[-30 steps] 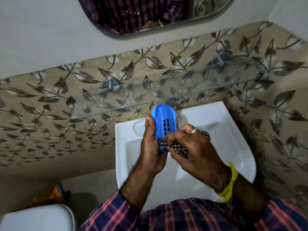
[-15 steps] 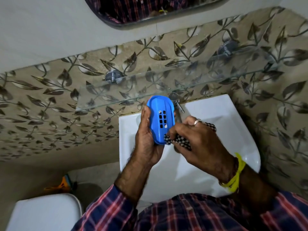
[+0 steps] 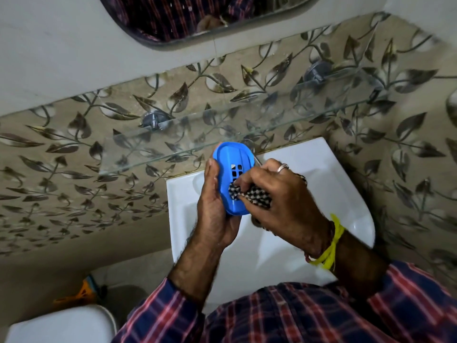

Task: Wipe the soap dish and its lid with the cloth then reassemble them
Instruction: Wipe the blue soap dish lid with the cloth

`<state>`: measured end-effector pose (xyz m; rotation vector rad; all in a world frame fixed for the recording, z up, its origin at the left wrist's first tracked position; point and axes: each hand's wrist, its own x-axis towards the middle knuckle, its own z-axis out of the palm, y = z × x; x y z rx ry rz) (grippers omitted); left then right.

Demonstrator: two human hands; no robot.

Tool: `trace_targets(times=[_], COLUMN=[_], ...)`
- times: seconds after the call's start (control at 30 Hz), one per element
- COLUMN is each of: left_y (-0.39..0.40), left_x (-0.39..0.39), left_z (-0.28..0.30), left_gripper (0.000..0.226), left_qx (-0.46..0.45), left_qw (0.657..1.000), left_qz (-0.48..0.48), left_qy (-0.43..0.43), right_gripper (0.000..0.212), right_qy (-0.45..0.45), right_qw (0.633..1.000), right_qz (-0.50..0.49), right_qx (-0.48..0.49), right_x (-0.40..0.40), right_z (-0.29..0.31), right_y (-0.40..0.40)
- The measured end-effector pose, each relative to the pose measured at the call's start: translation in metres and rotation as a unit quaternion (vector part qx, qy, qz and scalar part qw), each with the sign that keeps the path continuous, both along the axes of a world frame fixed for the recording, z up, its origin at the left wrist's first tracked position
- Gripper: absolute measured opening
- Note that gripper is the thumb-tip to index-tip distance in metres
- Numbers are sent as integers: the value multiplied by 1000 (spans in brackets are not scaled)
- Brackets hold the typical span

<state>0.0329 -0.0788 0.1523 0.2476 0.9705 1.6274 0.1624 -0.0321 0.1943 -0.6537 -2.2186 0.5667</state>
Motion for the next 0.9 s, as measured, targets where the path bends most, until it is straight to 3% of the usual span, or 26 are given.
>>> trace_targets(times=[0.13, 0.27, 0.4, 0.53, 0.67, 0.8, 0.9], left_y=[1, -4, -9, -13, -15, -16, -14], left_x=[3, 1, 13, 10, 16, 9, 10], left_z=[1, 3, -4, -3, -5, -6, -5], left_gripper=[59, 64, 63, 68, 62, 56, 65], left_qx=[-1, -4, -15, 2, 9, 15, -2], left_qw=[1000, 1000, 1000, 1000, 1000, 999, 999], left_qz=[7, -3, 3, -6, -3, -4, 2], left_qy=[3, 5, 4, 12, 21, 33, 51], right_gripper=[17, 19, 16, 16, 13, 12, 13], right_qy=[27, 18, 58, -8, 26, 5, 12], right_qw=[999, 999, 991, 999, 993, 998, 996], right_qz=[-33, 4, -85, -44, -111, -58, -91], right_qx=[-27, -36, -85, -8, 3, 33, 1], right_x=[-3, 1, -5, -6, -12, -14, -14], right_z=[1, -3, -1, -7, -3, -7, -6], right_y=[2, -2, 9, 4, 14, 10, 17])
